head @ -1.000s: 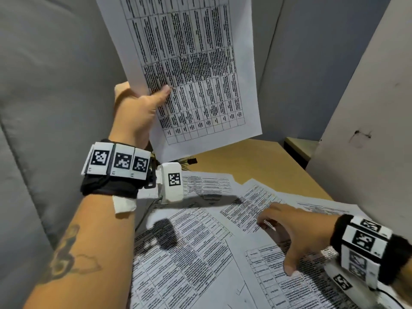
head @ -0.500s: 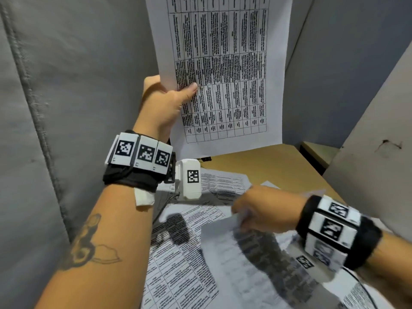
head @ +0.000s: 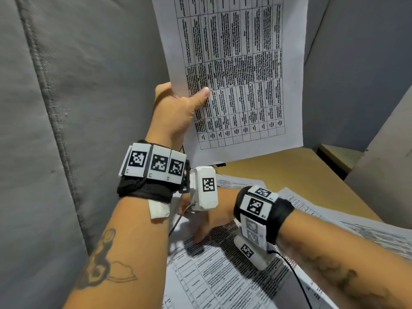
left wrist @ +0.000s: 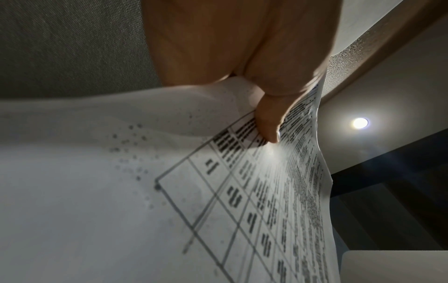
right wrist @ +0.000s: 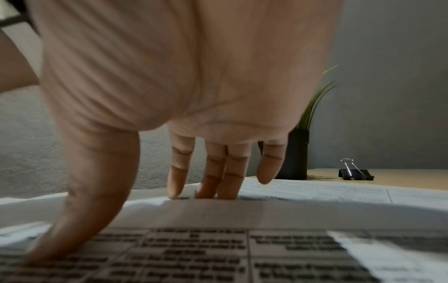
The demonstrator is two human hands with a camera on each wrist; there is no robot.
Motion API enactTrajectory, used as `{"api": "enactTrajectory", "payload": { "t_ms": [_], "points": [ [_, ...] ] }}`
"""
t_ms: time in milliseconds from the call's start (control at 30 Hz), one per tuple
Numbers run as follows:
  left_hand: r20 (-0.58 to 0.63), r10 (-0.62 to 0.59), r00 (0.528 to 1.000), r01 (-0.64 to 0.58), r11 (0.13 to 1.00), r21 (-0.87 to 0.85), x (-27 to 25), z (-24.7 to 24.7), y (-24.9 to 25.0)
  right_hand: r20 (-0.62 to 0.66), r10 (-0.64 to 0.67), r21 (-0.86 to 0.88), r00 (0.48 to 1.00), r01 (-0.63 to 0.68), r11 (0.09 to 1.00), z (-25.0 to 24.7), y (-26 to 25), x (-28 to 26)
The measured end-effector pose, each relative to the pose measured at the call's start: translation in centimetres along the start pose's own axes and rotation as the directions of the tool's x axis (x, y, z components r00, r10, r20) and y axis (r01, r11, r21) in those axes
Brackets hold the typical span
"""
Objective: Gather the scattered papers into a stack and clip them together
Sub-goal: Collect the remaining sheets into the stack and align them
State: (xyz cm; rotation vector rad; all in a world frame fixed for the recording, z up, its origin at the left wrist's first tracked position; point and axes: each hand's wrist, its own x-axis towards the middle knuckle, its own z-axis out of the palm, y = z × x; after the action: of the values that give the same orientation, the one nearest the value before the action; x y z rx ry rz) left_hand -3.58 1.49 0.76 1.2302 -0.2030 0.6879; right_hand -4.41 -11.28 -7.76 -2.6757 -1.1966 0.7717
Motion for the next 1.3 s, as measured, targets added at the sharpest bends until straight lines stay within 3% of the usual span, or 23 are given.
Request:
{"api": "enactTrajectory", "payload": {
  "t_ms": [100, 233, 400, 733, 833, 967, 1067, 1167, 1300],
  "points": [
    [-0.009, -0.008, 1.0, 0.008, 1.0, -0.002, 0.1, 0.0, -0.1, 0.014, 0.04, 0.05, 0.999, -0.04, 0.998, -0.4, 0.1, -0.2],
    [-0.047, 0.008, 0.999, -0.007, 1.0, 0.013, 0.4, -0.2, -0.4, 0.026, 0.047, -0.121, 0.999, -0.044, 0.992, 0.0, 0.5, -0.6],
    [-0.037, -0.012, 0.999, 0.012, 1.0, -0.007, 0.3, 0.0, -0.6, -0.016, 0.033, 0.039, 0.999, -0.032, 0.999, 0.0, 0.6, -1.4],
    [-0.04, -0.015, 0.999, 0.015, 1.0, 0.008, 0.6, -0.1, -1.1, 0.043, 0.03, -0.012, 0.999, -0.029, 1.0, -0.9, -0.4, -0.6],
    [-0.041, -0.009, 0.999, 0.009, 1.0, 0.0, 0.6, -0.2, -1.1, 0.131, 0.029, 0.019, 0.991, -0.032, 0.999, -0.8, -0.5, -0.6],
    [-0.039, 0.003, 0.999, -0.003, 1.0, -0.01, 0.4, 0.0, -1.0, 0.058, -0.017, -0.079, 0.998, 0.021, 0.997, -0.9, -0.5, -0.9],
    [-0.026, 0.005, 1.0, -0.005, 1.0, -0.016, 0.6, -0.2, -1.2, 0.015, 0.006, -0.022, 1.0, -0.005, 1.0, -0.5, -0.2, -0.6],
    [-0.044, 0.006, 0.999, -0.007, 1.0, -0.009, 0.4, -0.1, -1.2, 0.037, -0.009, 0.035, 0.999, 0.008, 0.999, -0.4, 0.2, -1.1],
    [-0.033, 0.004, 0.999, -0.005, 1.0, -0.011, 0.6, -0.2, -1.2, 0.051, 0.029, -0.063, 0.998, -0.026, 0.998, -0.4, -0.1, -0.9]
  ]
}}
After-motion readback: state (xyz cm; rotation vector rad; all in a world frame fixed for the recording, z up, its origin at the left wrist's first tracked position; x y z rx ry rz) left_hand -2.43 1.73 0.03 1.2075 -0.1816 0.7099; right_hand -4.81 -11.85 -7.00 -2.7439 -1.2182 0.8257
